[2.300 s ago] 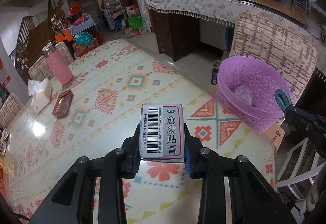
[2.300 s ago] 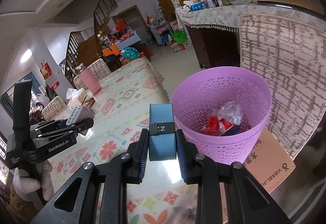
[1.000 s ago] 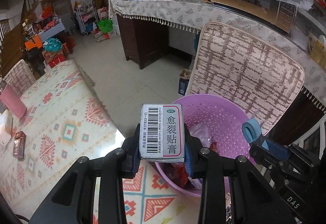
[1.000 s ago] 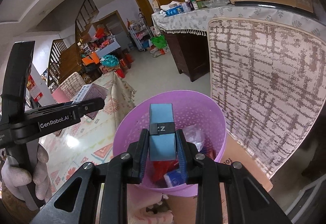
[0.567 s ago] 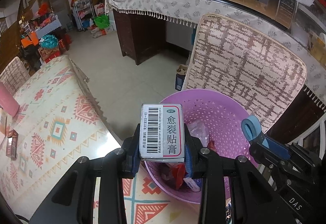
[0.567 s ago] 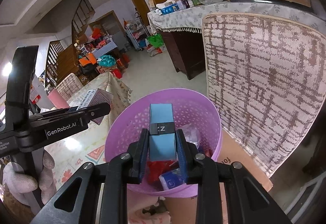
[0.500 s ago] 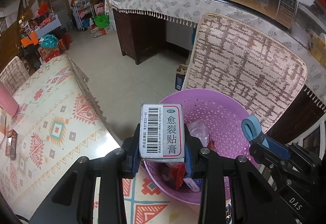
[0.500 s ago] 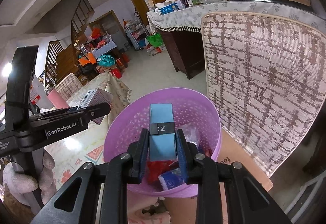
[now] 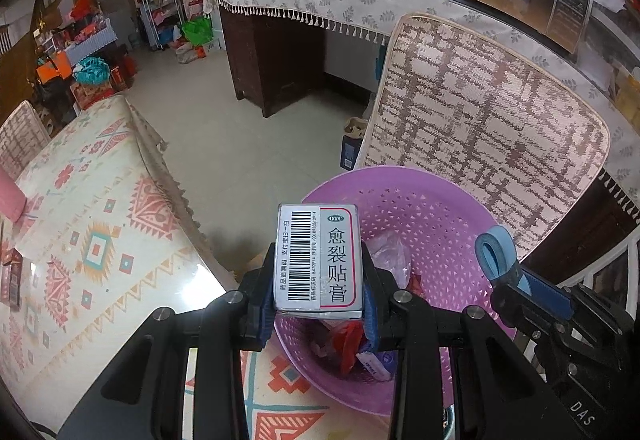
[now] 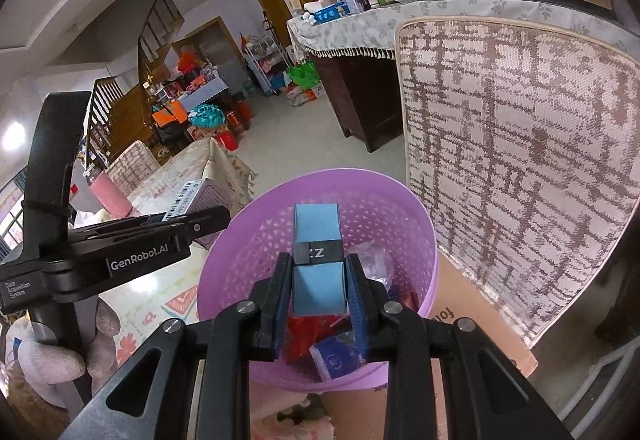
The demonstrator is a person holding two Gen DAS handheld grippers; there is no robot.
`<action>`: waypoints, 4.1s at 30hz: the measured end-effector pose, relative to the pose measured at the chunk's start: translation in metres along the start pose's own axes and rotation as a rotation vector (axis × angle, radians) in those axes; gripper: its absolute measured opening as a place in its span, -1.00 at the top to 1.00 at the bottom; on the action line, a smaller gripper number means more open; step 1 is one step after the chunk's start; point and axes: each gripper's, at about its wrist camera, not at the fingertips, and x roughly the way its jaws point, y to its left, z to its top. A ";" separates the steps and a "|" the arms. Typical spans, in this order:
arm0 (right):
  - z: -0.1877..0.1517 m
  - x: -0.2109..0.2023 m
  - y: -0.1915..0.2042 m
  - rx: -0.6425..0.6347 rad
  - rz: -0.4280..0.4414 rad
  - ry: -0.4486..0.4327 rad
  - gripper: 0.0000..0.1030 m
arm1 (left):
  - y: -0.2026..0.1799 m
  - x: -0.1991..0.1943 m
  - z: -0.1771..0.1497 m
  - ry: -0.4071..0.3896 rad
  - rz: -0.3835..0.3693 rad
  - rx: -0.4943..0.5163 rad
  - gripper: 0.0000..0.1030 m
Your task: Collect trash
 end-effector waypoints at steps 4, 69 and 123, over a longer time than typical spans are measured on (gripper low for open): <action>0.001 0.003 0.000 0.000 -0.003 0.005 0.44 | 0.002 0.006 0.000 0.011 -0.011 -0.010 0.36; -0.113 -0.160 0.081 0.038 -0.277 -0.445 -1.00 | 0.055 -0.261 -0.211 -0.581 0.302 -0.162 -0.99; -0.135 -0.084 0.095 -0.085 -0.344 -0.032 -1.00 | 0.063 -0.167 -0.228 -0.190 0.173 -0.191 -0.99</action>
